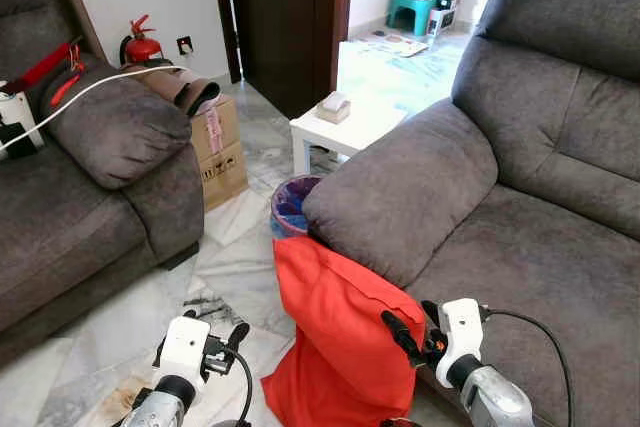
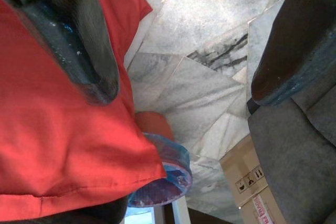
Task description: Move the pillow to the sofa from floor
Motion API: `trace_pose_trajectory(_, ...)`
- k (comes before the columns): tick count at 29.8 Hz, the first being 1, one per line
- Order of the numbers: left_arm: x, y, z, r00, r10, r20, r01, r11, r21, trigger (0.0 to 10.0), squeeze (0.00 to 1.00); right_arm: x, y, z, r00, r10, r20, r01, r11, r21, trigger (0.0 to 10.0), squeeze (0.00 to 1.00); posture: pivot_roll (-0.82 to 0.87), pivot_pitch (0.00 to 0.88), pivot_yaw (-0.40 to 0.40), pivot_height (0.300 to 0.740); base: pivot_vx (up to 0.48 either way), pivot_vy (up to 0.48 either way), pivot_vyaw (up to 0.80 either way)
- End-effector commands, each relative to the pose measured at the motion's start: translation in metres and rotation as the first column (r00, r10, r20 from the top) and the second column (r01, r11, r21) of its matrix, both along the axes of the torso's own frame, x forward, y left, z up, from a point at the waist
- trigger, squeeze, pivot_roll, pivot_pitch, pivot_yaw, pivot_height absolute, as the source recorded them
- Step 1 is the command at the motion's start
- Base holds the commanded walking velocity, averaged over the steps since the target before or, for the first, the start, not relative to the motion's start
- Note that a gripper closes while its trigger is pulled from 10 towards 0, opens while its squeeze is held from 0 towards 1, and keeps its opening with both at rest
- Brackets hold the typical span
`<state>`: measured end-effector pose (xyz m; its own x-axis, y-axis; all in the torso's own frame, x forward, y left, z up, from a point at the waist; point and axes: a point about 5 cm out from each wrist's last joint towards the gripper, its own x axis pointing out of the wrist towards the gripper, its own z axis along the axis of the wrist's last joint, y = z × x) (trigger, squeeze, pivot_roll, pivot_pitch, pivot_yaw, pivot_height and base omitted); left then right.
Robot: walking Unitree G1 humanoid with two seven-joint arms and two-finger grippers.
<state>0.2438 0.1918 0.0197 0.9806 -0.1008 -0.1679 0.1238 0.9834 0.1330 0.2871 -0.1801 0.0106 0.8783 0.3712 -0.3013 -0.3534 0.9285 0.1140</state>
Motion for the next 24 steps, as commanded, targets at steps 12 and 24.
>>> trace_pose_trajectory(12,-0.005,-0.003,0.008,1.000,-0.010,0.018,0.010,1.000,-0.002,10.0,0.00,0.005,0.010,-0.003,0.999,-0.036,-0.025,0.035,0.998,-0.042,10.0,0.00,0.10,0.099,-0.016,0.607,0.000,0.000,0.00)
trace_pose_trajectory(24,-0.016,-0.006,0.011,1.000,-0.002,0.016,0.002,1.000,-0.007,10.0,0.00,0.005,0.013,-0.007,0.995,-0.070,-0.075,0.067,0.996,-0.051,10.0,0.00,0.14,0.131,-0.041,0.607,0.000,0.000,0.00)
